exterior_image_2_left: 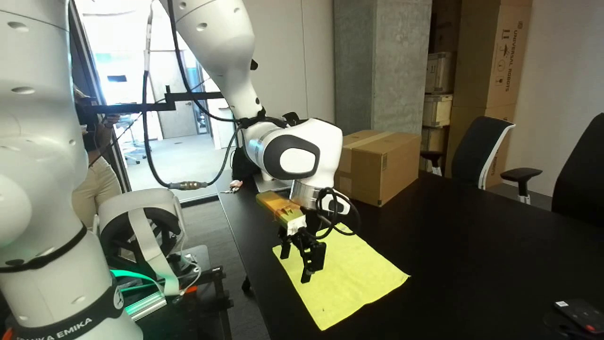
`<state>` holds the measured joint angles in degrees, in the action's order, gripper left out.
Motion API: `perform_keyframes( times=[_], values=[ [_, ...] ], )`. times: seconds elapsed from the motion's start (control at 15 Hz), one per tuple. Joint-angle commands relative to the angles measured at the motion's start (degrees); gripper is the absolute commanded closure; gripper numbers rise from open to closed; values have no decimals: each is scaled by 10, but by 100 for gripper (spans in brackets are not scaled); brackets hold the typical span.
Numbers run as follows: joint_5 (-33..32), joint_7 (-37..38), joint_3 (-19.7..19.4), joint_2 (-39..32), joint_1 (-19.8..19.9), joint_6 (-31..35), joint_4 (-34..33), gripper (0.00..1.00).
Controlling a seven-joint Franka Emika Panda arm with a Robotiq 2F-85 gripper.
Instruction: Fold the yellow towel in half from bottom to top
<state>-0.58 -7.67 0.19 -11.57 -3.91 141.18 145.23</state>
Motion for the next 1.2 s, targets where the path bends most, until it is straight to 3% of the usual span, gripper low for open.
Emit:
perform_keyframes(
  times=[0.0, 0.47, 0.8, 1.13],
  values=[
    [2, 17, 12, -48, 7, 18, -34, 0],
    [9, 34, 18, -112, 9, 51, -68, 0],
    [57, 36, 48, -155, 17, 89, -77, 0],
    [29, 113, 26, -198, -28, 179, -81, 0]
  ],
)
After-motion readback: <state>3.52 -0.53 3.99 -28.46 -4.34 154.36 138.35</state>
